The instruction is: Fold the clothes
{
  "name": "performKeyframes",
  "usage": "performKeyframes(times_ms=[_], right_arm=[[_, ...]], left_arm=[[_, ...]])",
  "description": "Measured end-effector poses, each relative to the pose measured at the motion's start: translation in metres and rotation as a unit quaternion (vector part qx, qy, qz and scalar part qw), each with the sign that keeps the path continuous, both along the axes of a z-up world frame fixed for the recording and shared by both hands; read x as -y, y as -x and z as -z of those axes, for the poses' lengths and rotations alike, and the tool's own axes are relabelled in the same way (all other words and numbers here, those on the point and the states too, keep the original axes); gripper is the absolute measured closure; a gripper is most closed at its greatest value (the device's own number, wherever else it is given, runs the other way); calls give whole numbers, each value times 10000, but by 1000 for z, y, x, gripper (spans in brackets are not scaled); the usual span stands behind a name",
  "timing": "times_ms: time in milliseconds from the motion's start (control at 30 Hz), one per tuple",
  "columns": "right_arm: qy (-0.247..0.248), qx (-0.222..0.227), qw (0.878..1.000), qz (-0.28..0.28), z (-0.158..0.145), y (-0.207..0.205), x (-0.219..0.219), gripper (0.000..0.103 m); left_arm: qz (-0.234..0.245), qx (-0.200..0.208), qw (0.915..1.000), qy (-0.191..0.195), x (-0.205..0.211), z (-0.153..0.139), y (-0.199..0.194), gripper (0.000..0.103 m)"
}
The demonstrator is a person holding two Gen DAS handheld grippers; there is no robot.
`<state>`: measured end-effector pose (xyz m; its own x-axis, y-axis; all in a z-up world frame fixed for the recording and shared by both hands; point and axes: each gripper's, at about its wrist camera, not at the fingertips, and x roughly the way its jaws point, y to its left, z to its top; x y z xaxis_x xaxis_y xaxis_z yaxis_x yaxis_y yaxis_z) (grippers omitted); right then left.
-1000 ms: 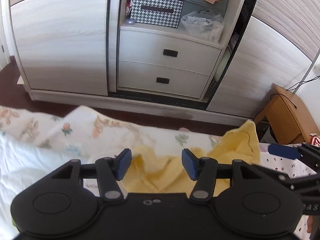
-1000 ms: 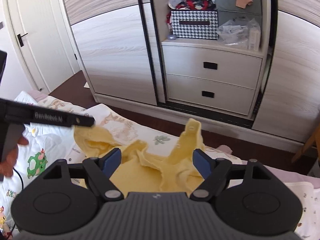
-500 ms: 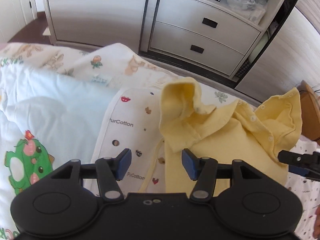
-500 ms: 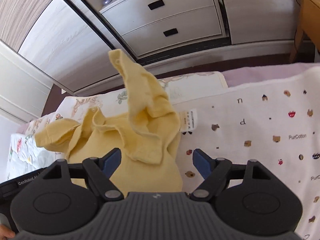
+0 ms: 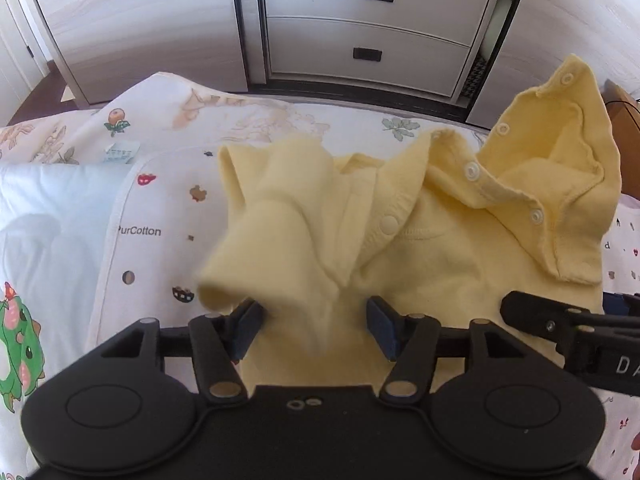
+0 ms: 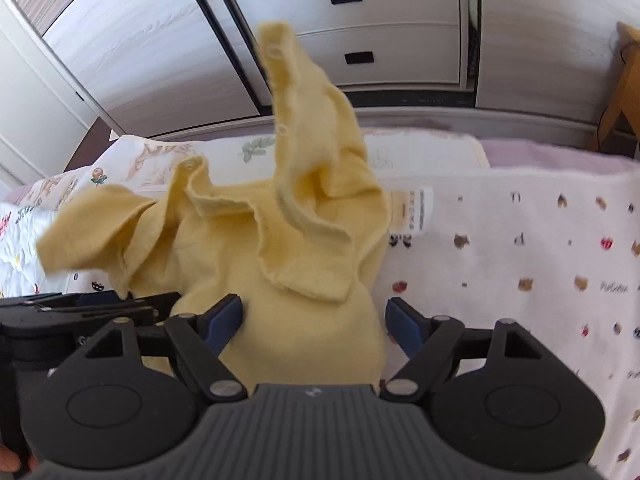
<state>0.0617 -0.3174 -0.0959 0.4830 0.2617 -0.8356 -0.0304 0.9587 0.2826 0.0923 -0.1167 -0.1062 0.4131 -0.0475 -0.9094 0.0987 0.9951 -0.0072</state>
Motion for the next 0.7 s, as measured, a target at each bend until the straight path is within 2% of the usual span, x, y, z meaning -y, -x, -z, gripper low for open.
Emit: performKeyframes(times_ms=[33, 167, 267, 333, 433, 500, 567, 700], right_arm=[[-38, -7, 10000, 23, 1, -1, 2, 15], [-496, -22, 9984, 288, -9, -3, 20, 14], [-1041, 23, 9933, 495, -22, -2, 42, 14], [-1340, -147, 9896, 507, -24, -4, 54, 14], [-1275, -171, 9904, 496, -25, -6, 57, 14], [-1226, -143, 9915, 423, -24, -8, 53, 14], [-1212, -121, 9921, 309, -23, -11, 45, 14], [-822, -119, 9965, 94, -19, -20, 25, 15]], left_arm=[[-3, -11, 10000, 20, -3, 0, -1, 33], [-21, -35, 9976, 685, -29, -12, 0, 34], [-188, 17, 9952, 960, -57, -29, 3, 34], [-254, -250, 9926, 1163, -75, -29, -4, 34], [-296, -522, 9848, 1630, -90, -22, -15, 34], [-328, -597, 9834, 1680, -88, -17, -21, 34], [-266, -598, 9858, 1549, -82, -13, -25, 34], [-264, -569, 9886, 1371, -71, -4, -33, 34]])
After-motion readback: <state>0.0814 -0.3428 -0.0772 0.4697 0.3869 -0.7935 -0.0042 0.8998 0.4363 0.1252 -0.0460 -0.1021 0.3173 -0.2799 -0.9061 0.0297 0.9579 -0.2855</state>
